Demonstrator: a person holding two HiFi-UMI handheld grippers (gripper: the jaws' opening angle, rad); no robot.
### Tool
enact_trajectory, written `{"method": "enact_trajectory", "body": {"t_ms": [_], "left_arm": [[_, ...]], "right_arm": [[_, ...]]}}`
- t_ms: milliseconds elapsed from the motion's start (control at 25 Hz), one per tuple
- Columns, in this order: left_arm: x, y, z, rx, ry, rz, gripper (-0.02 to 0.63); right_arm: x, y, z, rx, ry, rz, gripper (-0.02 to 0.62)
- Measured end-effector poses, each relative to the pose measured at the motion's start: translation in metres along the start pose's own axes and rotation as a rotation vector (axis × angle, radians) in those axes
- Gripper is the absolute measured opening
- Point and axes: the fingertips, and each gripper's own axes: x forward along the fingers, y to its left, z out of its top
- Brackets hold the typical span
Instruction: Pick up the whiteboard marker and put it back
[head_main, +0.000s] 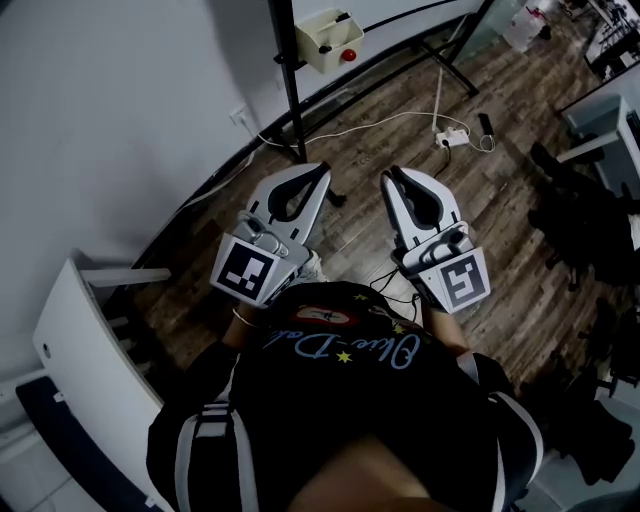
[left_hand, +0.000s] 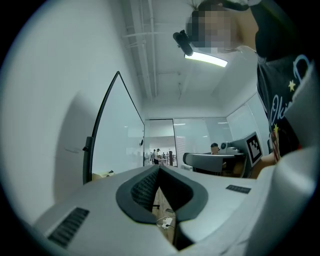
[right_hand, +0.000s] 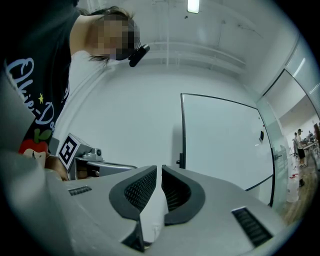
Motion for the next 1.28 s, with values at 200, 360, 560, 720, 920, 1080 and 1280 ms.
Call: {"method": "enact_trajectory", "body": {"t_ms": [200,360,560,720,920,1080,1280], "left_arm": [[0.006,0.020,0.007,-0.013,-0.028,-0.008,-0.002],[0.012,0.036,0.005,-0.012,-0.036,-0.017,-0.002],[0.016,0.061,0.006,-0.006,-0.040,-0.016,-0.002],[0.019,0.078,0.002,0.007,-0.035,-0.013,-0.002],[0.022,0.094,-0.003,0.009,-0.032,-0.031,-0.002],[0.025,0.108,-0.007,0.004,-0.018,-0.035,-0.002],[0.027,0.111,-0.009,-0.002,-0.021,-0.040,-0.002]], "right_arm": [[0.020,-0.005,0.000,-0.017,0.005,-0.008,0.052],[0.035,-0.012,-0.005,-0.030,0.017,-0.018,0.052],[0.058,-0.017,-0.009,-0.047,0.024,-0.025,0.054],[0.074,-0.021,-0.017,-0.051,0.032,-0.028,0.055],[0.092,-0.025,-0.027,-0.063,0.053,-0.044,0.057],[0.103,-0.028,-0.034,-0.084,0.074,-0.053,0.057],[0.114,-0.036,-0.041,-0.096,0.092,-0.052,0.057]]}}
